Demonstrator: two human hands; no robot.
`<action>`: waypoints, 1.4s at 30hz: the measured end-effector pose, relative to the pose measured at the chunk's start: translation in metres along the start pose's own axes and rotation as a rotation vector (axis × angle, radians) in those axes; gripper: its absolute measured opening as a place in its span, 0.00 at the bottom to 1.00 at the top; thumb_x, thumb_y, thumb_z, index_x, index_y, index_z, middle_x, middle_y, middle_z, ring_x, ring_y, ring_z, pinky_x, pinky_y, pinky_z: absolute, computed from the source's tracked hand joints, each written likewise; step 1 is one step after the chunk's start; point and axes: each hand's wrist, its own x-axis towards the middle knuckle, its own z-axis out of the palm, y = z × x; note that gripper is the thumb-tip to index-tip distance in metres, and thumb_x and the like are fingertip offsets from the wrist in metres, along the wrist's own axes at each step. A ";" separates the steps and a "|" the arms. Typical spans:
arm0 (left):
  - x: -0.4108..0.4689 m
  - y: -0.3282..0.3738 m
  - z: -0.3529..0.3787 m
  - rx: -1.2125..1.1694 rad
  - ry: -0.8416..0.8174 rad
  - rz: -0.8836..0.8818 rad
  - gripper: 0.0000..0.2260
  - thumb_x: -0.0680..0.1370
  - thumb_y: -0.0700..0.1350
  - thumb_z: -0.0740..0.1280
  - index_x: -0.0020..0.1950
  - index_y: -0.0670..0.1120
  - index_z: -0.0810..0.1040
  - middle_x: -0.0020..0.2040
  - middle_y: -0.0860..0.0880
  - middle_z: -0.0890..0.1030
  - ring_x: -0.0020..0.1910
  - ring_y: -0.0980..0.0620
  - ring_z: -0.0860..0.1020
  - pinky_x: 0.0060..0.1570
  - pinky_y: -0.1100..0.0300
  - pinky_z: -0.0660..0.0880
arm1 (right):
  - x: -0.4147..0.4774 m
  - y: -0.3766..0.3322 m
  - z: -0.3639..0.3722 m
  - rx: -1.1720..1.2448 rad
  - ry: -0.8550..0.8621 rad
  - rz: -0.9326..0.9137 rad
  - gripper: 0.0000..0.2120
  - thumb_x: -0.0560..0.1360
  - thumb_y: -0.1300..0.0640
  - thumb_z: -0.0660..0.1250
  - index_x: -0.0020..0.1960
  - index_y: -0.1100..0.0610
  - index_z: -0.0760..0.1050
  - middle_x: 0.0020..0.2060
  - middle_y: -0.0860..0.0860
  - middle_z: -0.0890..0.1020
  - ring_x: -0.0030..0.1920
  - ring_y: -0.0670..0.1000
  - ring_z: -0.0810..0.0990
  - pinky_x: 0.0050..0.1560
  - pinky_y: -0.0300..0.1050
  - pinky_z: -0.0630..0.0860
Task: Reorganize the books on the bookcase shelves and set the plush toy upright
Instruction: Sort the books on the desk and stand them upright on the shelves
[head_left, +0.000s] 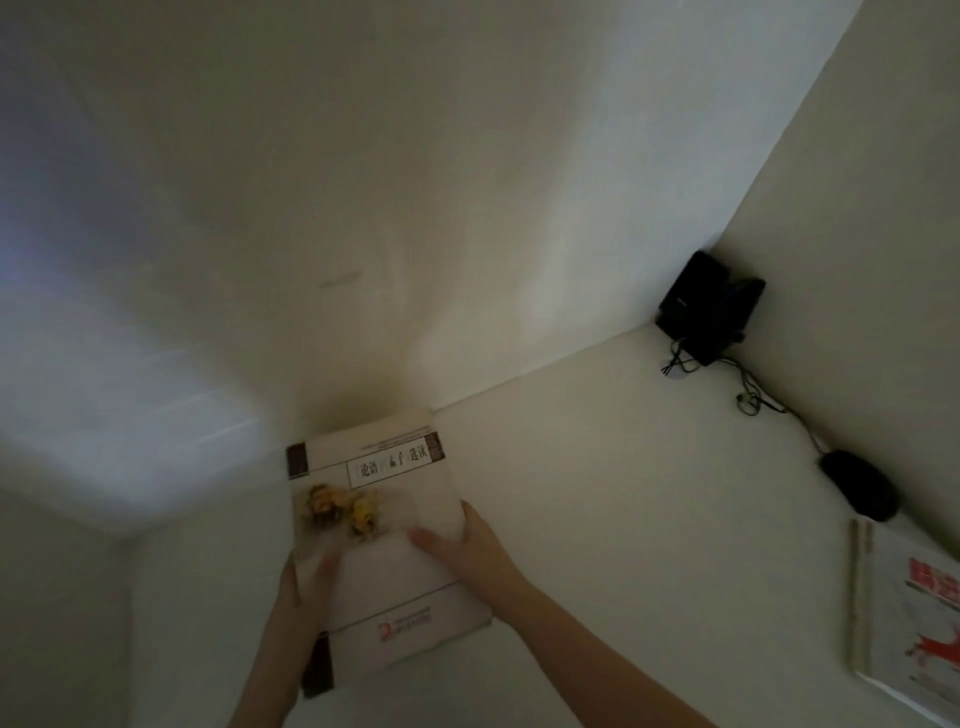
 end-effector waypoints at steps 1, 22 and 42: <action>-0.009 0.008 0.004 -0.018 0.033 -0.003 0.34 0.72 0.67 0.63 0.71 0.50 0.64 0.61 0.42 0.75 0.54 0.41 0.77 0.56 0.46 0.75 | -0.001 0.001 0.001 0.015 0.008 -0.008 0.26 0.71 0.48 0.73 0.65 0.52 0.69 0.56 0.49 0.79 0.54 0.48 0.80 0.55 0.43 0.78; -0.036 0.011 0.066 0.183 0.018 0.232 0.40 0.67 0.70 0.63 0.73 0.50 0.63 0.70 0.48 0.67 0.67 0.47 0.69 0.66 0.45 0.67 | -0.038 0.044 -0.058 0.327 0.083 0.038 0.26 0.67 0.51 0.76 0.63 0.54 0.73 0.52 0.53 0.84 0.50 0.55 0.84 0.49 0.53 0.81; -0.033 0.017 0.204 0.316 -0.303 0.063 0.33 0.71 0.48 0.74 0.72 0.48 0.63 0.65 0.47 0.71 0.64 0.47 0.72 0.61 0.57 0.72 | -0.053 0.102 -0.189 0.135 0.284 0.197 0.35 0.60 0.42 0.77 0.61 0.57 0.75 0.47 0.55 0.85 0.48 0.57 0.84 0.45 0.51 0.82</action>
